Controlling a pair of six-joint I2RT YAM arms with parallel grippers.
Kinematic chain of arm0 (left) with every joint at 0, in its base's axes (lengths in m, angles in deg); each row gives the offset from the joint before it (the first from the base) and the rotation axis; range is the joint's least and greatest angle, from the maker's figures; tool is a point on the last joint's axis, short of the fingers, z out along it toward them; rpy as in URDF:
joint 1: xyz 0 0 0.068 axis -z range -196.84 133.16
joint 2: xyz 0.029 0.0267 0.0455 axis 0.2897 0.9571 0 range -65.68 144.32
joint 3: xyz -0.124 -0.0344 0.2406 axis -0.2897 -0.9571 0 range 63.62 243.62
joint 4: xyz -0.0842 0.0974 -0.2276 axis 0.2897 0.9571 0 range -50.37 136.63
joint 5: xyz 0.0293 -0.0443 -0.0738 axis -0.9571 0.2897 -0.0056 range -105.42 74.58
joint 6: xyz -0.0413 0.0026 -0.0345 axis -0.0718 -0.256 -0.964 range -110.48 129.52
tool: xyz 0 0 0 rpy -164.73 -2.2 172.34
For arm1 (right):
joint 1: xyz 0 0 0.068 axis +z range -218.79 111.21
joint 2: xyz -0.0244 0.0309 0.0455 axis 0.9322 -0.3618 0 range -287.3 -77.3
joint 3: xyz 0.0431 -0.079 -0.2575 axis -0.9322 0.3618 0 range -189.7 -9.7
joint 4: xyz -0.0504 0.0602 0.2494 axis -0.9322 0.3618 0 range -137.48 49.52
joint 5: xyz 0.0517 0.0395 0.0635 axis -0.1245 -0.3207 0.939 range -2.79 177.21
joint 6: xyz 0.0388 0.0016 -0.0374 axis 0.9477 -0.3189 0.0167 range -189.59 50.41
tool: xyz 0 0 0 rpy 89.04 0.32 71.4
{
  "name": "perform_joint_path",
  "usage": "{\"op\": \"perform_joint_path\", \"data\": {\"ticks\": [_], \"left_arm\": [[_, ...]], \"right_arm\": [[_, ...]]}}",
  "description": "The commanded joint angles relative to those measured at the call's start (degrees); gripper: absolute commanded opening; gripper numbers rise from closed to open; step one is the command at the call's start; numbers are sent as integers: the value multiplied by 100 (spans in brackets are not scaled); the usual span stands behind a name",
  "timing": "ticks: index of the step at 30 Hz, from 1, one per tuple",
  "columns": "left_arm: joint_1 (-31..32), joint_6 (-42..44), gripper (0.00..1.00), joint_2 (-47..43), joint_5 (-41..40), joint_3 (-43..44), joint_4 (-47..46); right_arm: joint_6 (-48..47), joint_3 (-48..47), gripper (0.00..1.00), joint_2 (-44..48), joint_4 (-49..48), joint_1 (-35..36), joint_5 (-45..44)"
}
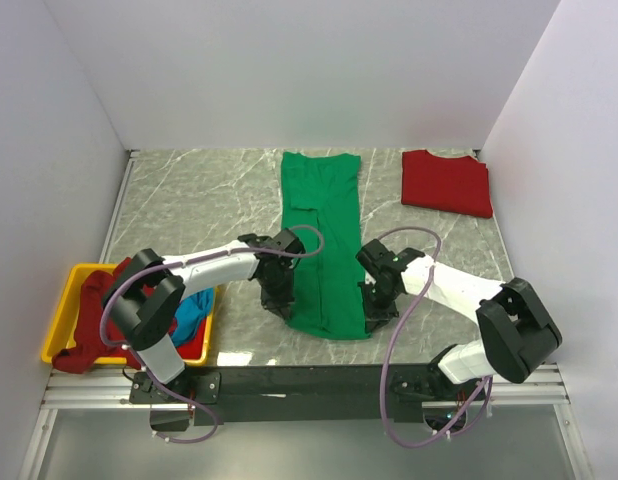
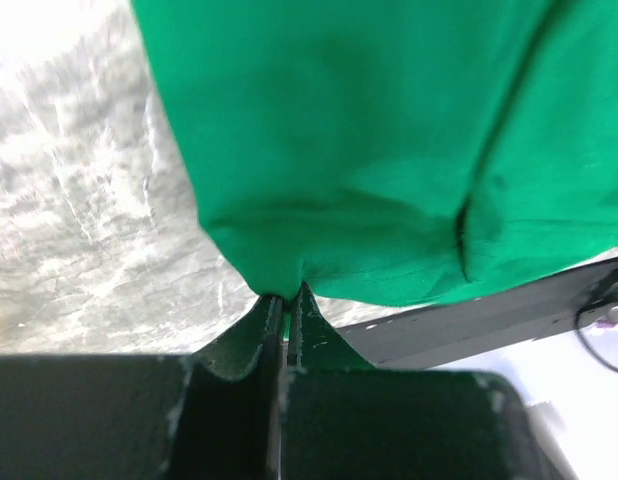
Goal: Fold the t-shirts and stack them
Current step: Fold the tshirt
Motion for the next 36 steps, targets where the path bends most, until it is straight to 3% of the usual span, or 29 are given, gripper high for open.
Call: {"op": "perform_joint_path", "data": {"ticks": [1,15,27,36], "left_arm": [[1,57,1,-45,-368,395,259],[-570,356,0,323,-553,1317,373],[-1282,760,1,1096,-694,2214,391],[-2081,1191,1,1923,-325,3259,320]], "right_arm": [[-143,-475,0,154,356,-138,-221],[-311,-1557,0,-504,313,-868,-300],[-302,-3173,0,-1883,251,-1061,-493],[-346,-4456,0,-2859,488,-1290,-625]]}}
